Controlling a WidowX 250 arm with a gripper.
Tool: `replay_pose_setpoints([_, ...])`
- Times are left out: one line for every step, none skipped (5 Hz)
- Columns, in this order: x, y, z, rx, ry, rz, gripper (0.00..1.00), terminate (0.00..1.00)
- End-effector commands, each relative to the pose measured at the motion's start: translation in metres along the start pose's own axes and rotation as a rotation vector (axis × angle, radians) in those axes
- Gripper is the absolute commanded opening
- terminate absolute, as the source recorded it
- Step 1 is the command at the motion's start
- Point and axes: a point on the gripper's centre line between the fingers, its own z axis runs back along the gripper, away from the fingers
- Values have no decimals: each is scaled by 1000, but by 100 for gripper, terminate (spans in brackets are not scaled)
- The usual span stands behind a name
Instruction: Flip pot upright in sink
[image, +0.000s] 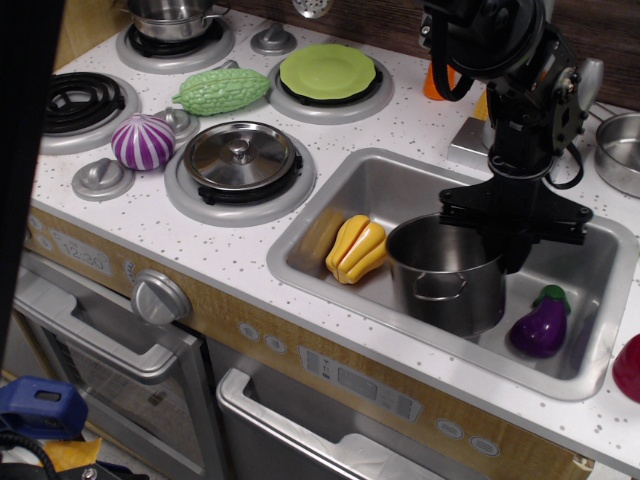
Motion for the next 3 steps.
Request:
replay_pose_setpoints([19,-8,22,0,-88,12,100,0])
replay_pose_setpoints([19,-8,22,0,-88,12,100,0])
replay_pose_setpoints([19,-8,22,0,-88,12,100,100])
